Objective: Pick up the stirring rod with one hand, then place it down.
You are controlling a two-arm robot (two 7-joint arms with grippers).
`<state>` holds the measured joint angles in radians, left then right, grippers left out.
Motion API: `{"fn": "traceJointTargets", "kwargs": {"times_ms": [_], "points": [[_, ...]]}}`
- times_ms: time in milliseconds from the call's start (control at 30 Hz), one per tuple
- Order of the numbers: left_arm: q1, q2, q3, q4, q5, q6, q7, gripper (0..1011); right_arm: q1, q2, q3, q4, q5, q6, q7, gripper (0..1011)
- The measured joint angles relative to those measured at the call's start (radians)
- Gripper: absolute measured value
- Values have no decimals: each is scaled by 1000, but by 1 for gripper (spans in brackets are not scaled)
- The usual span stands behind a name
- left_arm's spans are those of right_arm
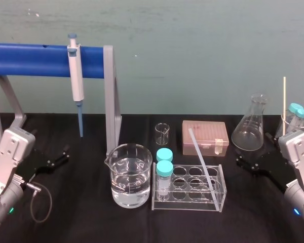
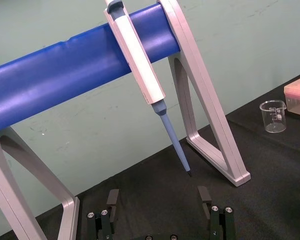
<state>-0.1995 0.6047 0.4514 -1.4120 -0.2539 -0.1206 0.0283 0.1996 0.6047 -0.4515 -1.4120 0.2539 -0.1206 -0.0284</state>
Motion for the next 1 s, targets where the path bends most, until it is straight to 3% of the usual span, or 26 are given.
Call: {"fn": "traceJointTargets", "kwargs": {"times_ms": [1000], "points": [[0, 0, 0, 0, 0, 0, 0, 1000, 0, 0, 0, 0, 0, 0, 0, 1002]]}}
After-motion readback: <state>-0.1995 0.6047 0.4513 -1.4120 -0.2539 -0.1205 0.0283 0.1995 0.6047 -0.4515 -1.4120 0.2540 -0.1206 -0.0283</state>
